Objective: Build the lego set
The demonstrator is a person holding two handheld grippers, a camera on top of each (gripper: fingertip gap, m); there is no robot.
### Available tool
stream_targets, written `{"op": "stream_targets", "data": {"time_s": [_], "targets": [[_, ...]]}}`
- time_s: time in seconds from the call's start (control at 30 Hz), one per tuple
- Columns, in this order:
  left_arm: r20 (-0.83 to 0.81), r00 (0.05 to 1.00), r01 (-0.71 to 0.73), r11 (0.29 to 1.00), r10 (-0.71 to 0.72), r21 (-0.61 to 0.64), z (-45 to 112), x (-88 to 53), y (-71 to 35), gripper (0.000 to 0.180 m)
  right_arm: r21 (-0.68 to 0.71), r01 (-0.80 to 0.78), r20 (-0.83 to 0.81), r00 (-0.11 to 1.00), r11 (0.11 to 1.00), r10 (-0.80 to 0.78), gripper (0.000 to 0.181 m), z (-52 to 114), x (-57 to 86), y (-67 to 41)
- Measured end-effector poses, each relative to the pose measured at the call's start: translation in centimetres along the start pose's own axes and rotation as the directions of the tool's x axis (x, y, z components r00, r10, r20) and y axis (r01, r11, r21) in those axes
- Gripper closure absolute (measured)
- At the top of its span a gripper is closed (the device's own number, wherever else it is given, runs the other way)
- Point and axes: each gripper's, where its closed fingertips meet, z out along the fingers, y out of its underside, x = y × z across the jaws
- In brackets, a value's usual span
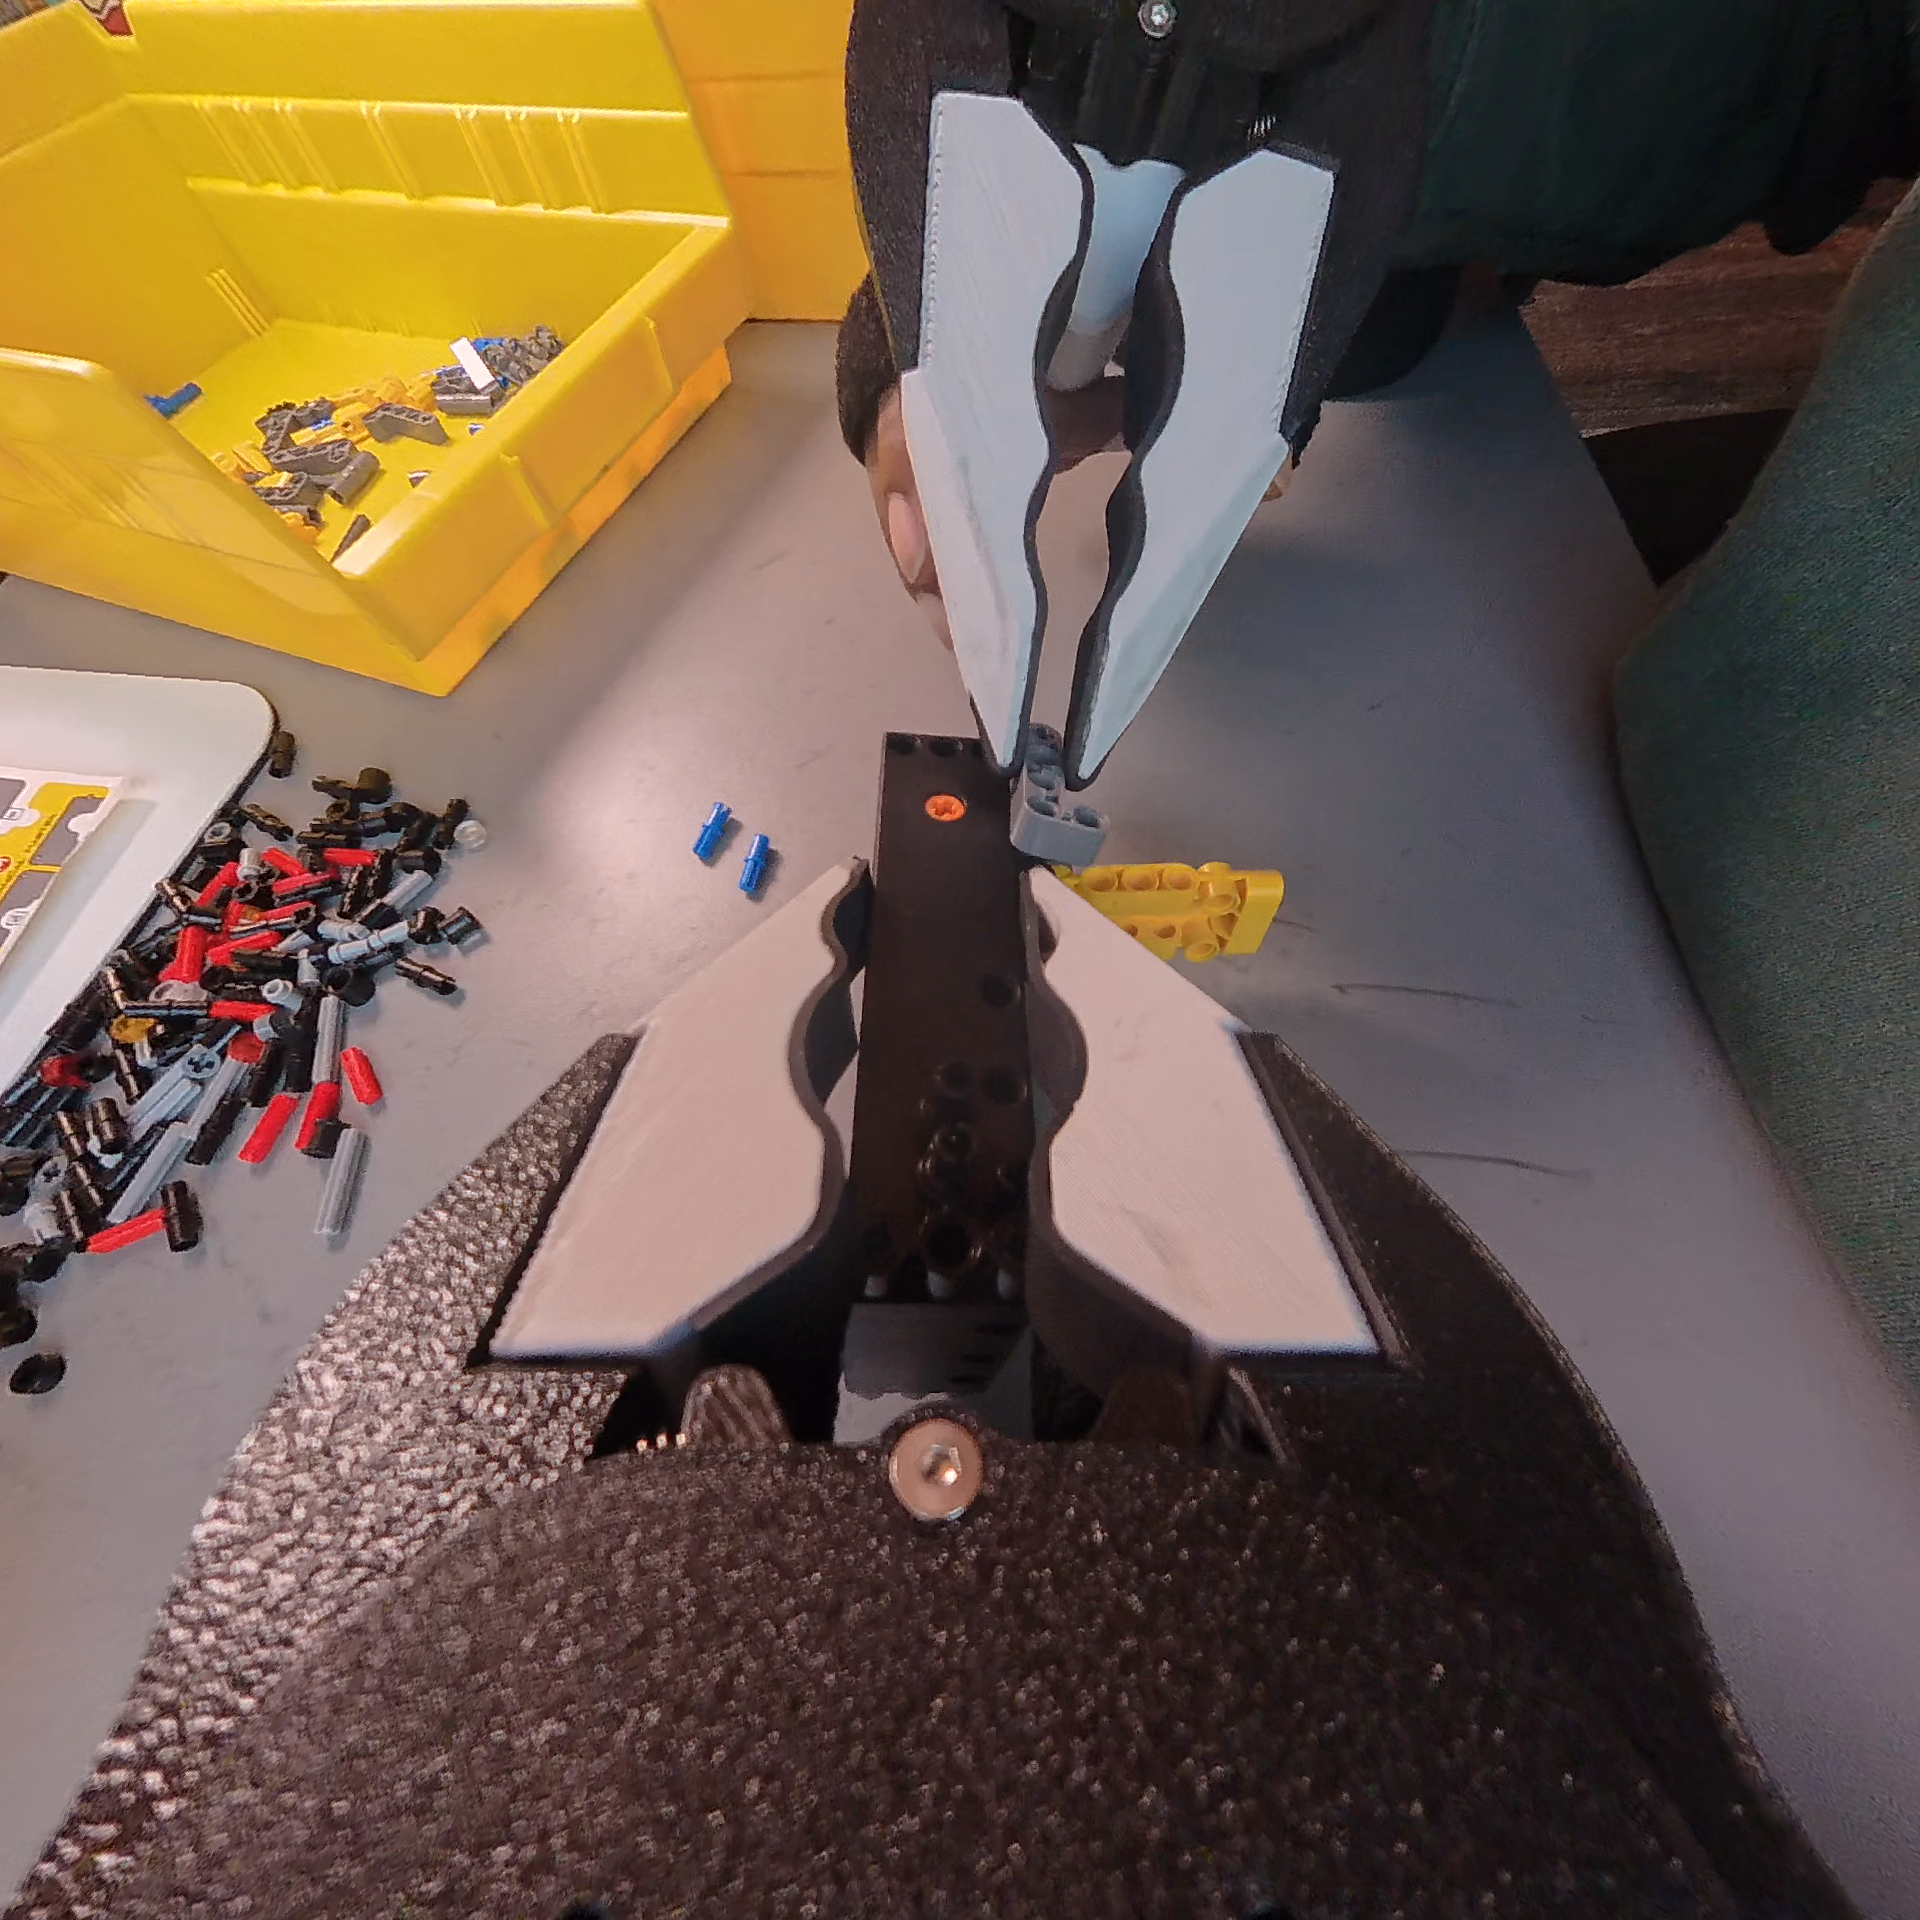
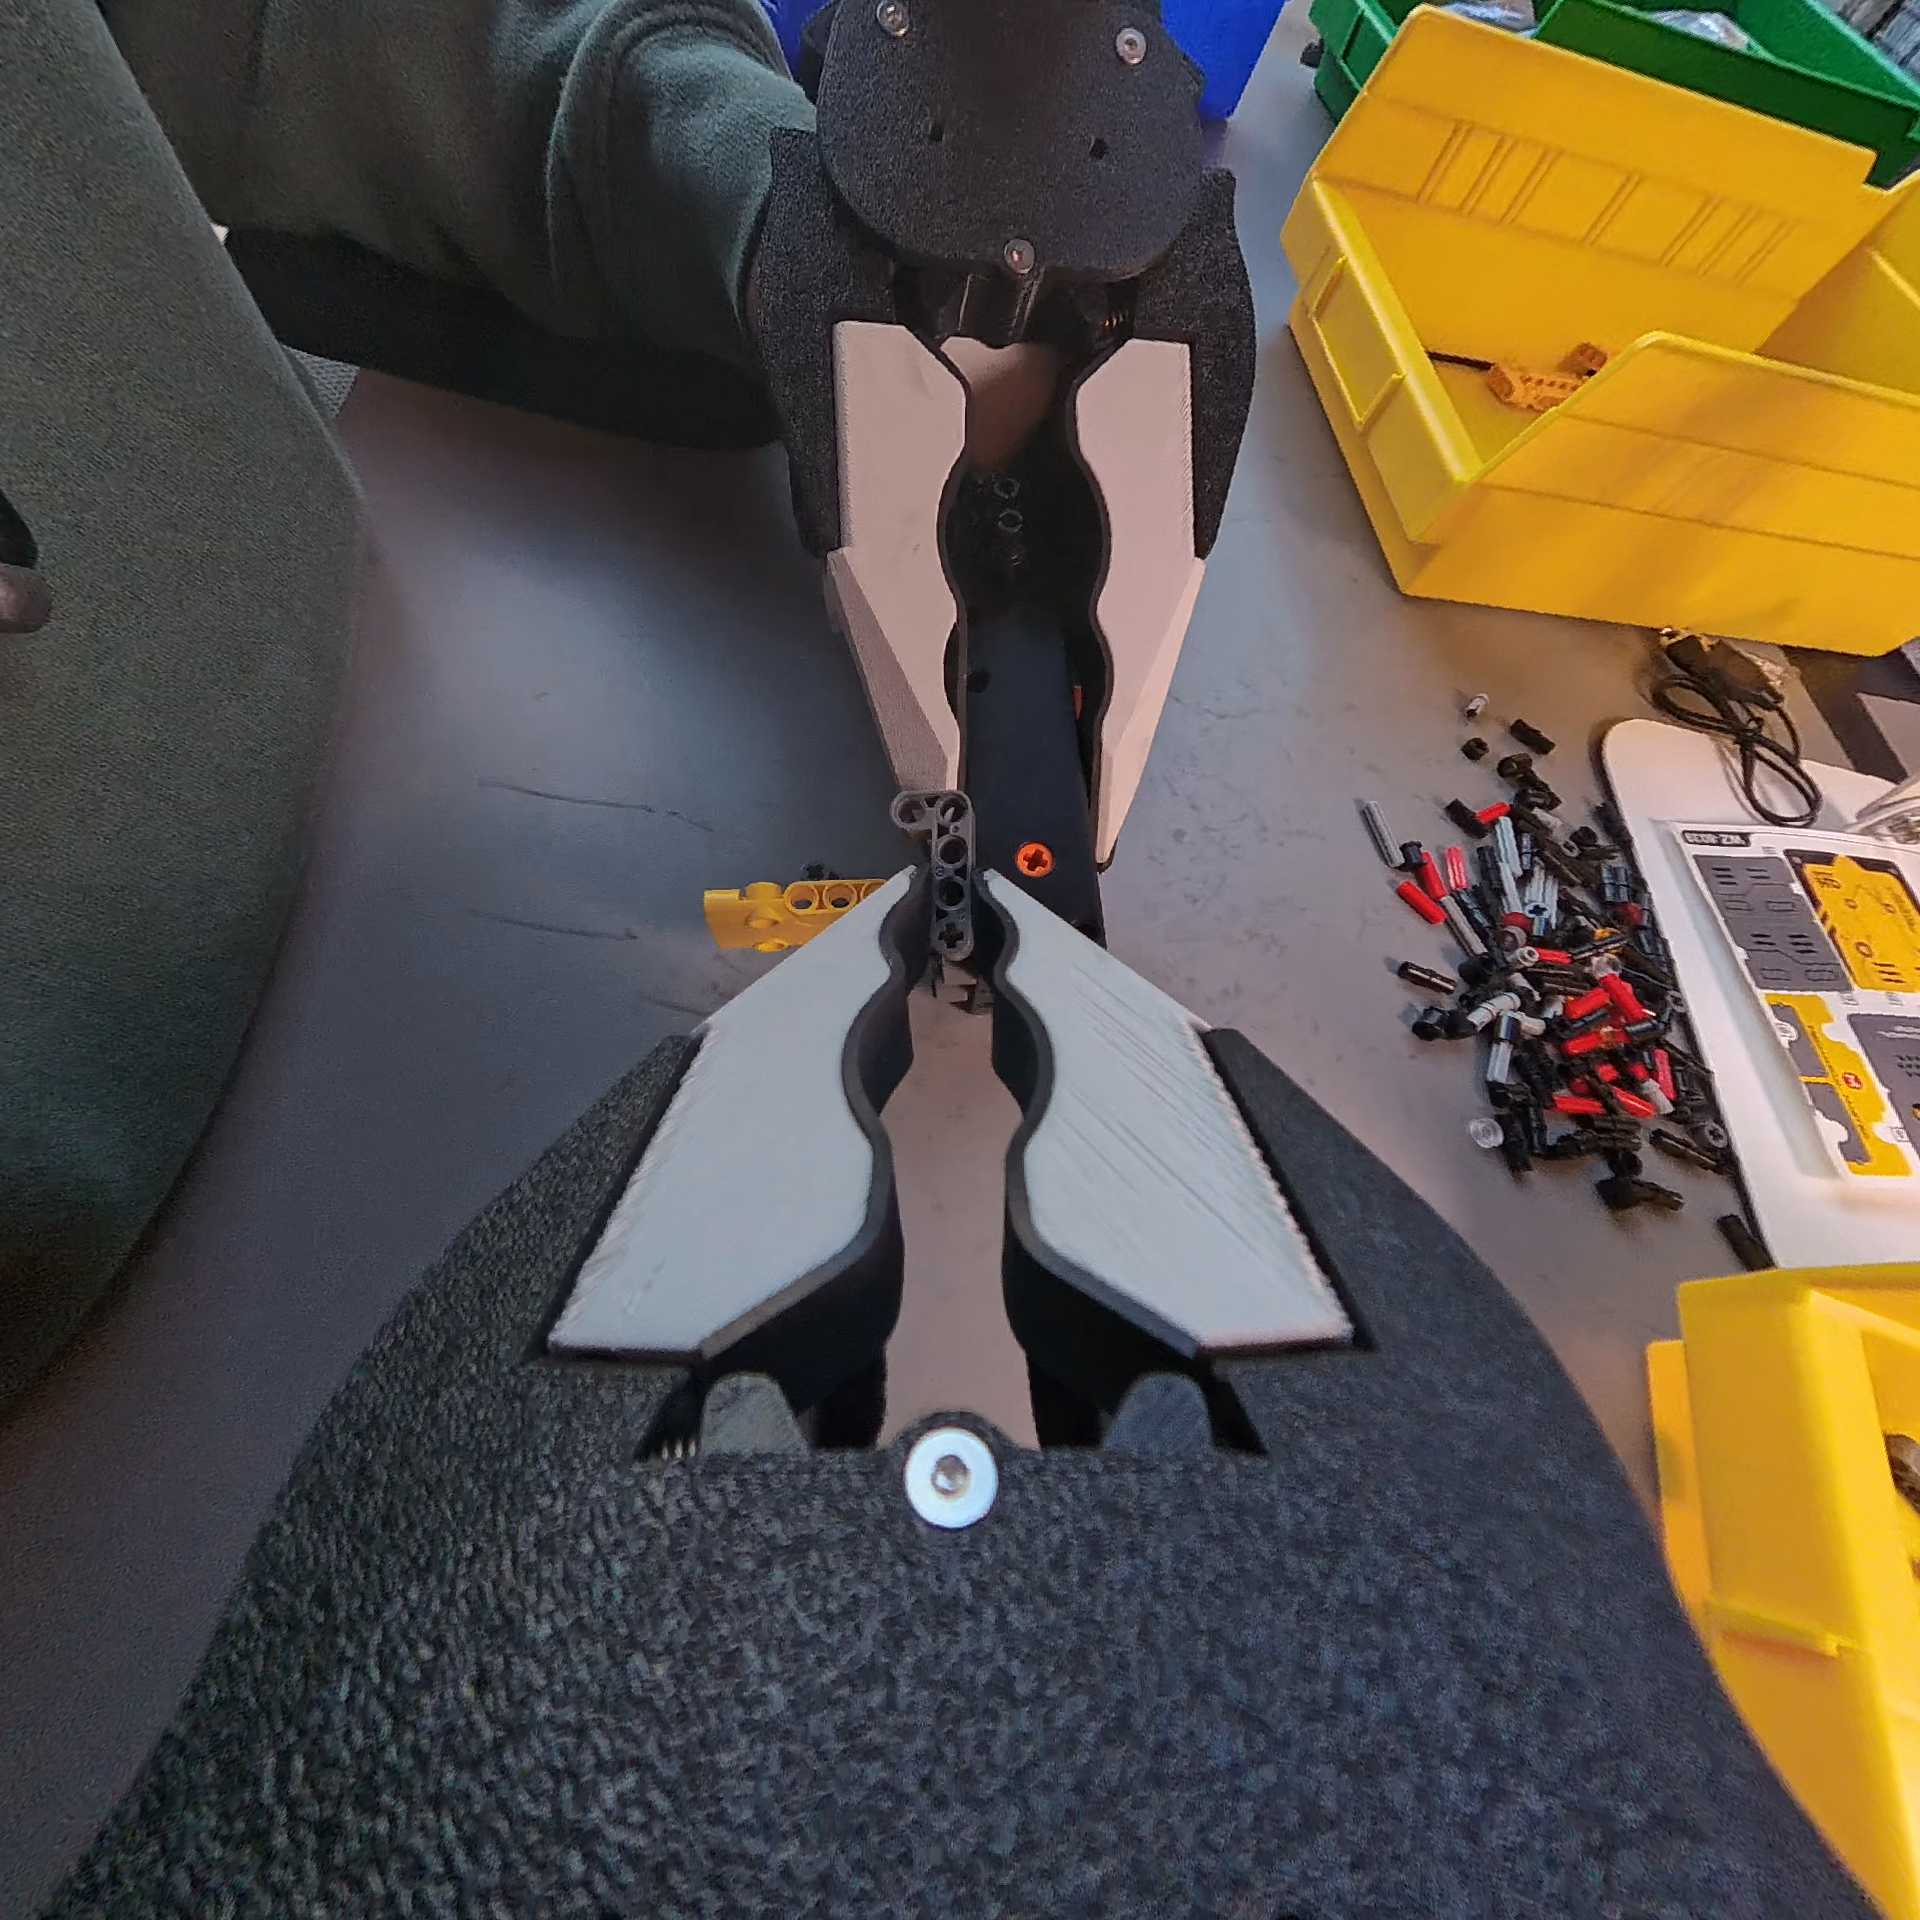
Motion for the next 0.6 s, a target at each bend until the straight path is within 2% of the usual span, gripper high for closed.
{"op": "stream_targets", "data": {"time_s": [0.17, 0.33, 0.47, 0.6], "targets": [[-0.007, 1.0, 0.008, 1.0, -0.008, 0.0, 0.01, -0.01, -0.02, 0.153, -0.019, 0.034, 0.027, 0.999, 0.999, -0.033, 0.175, 0.05, 0.04, -0.01], [-0.027, 1.0, 0.001, 1.0, -0.001, 0.001, 0.03, 0.07, -0.02, 0.153, -0.079, 0.094, 0.12, 0.989, 0.992, -0.084, 0.175, 0.1, -0.06, 0.02], [-0.03, 1.0, 0.0, 1.0, 0.0, 0.001, 0.04, 0.03, -0.03, 0.153, -0.094, 0.066, 0.171, 0.984, 0.993, -0.05, 0.175, 0.13, -0.01, 0.09], [-0.036, 0.999, 0.008, 1.0, -0.008, 0.002, 0.05, 0.02, -0.04, 0.153, -0.125, 0.073, 0.154, 0.987, 0.989, -0.053, 0.175, 0.14, 0.04, 0.16]]}}
